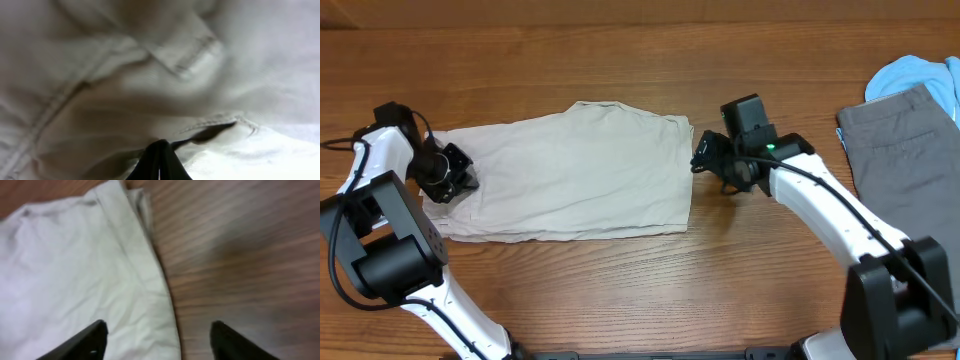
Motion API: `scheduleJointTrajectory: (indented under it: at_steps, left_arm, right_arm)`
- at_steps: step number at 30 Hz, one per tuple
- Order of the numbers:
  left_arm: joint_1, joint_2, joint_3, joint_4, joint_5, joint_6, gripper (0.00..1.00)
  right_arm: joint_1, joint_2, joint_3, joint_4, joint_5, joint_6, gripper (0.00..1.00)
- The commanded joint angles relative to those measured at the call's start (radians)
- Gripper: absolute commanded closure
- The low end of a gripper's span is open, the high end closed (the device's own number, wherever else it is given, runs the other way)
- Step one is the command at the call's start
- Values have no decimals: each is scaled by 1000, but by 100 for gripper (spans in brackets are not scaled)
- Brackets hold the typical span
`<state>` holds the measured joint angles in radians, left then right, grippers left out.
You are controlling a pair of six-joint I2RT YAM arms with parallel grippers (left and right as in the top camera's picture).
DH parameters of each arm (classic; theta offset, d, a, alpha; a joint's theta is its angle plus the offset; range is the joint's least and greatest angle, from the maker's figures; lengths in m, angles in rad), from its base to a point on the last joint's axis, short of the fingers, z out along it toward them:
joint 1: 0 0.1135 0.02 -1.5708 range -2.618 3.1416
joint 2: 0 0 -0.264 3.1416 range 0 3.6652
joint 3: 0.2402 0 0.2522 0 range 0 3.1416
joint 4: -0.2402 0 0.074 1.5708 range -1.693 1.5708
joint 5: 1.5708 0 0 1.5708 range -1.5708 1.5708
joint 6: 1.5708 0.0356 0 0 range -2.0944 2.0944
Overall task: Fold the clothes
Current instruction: 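Hold both ends and stretch the shorts flat between the grippers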
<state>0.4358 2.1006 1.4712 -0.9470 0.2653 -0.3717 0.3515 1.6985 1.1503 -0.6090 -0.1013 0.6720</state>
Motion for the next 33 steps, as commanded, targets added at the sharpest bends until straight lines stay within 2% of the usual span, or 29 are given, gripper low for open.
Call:
scheduleJointTrajectory:
  at_steps: [1,3,6,7,8,9,10,15,21,26,33]
  left_arm:
    - [-55,-68,-28,-7,-21,66,94]
    - [-74,-126,-28,-21,-20,69,87]
    - [-99,-204,-28,-35,33,69,71]
    - [-106,-227,-28,-42,54,69,60]
    - [-113,-248,-28,-48,72,69,32]
    - [-117,-262,-28,-52,87,69,12]
    - [-123,-277,-28,-63,94,70,0]
    - [-129,-290,-28,-119,87,80,0]
    - [-129,-290,-29,-129,-23,80,0]
    - [-129,-290,-29,-130,-21,80,0]
    - [-129,-290,-29,-125,-22,80,0]
  right_arm:
    - [31,34,-6,68,-130,-125,41]
    - [42,39,-6,90,-133,-121,54]
    - [58,52,-6,122,-154,-119,80]
    - [64,62,-6,133,-164,-119,91]
    - [71,74,-6,143,-171,-120,96]
    - [76,87,-6,150,-171,-119,96]
    - [82,103,-6,156,-170,-120,96]
    - [88,171,-6,174,-182,-119,96]
    - [88,225,-6,194,-200,-97,96]
    - [88,268,-6,208,-222,-79,96]
    - [77,301,-5,166,-106,30,96]
